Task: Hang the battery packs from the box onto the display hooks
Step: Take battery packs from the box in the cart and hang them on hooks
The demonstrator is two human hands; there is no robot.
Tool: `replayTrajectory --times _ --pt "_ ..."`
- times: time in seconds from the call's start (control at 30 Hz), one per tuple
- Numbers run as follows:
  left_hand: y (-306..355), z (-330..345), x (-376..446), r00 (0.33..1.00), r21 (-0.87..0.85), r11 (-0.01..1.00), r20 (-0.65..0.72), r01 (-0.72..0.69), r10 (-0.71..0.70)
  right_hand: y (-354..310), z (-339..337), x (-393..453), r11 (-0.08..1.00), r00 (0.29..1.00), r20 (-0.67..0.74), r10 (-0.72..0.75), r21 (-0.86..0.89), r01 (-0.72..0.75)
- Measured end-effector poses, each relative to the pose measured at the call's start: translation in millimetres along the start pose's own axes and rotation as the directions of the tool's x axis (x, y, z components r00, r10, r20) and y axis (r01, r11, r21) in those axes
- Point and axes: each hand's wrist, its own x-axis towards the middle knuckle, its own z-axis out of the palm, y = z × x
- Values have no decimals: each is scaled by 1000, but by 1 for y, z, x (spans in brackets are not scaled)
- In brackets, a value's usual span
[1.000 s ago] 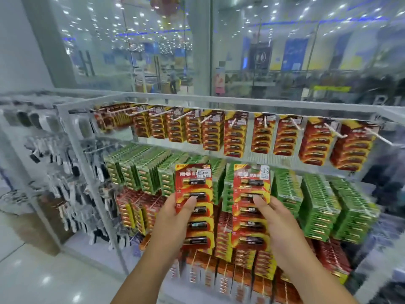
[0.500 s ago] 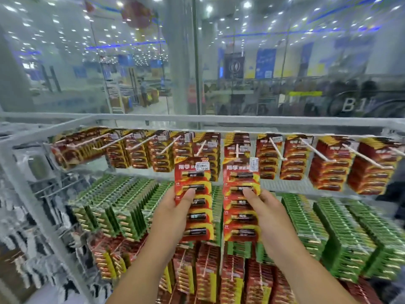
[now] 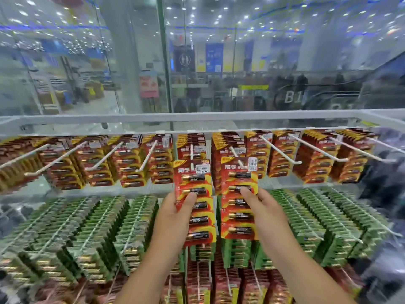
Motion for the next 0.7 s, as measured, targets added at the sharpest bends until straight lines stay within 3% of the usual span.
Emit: replayTrajectory --times 0.27,0.47,0.7 --pt "-10 12 80 1000 95 995 -5 21 -21 -1 11 63 992 994 -109 -13 -125 -1" --pt "-13 17 107 995 122 992 -93 -20 32 14 12 96 976 980 -182 -78 -212 39" --pt "-19 12 117 997 218 976 -71 23 -7 22 11 103 983 971 -216 -106 -167 71"
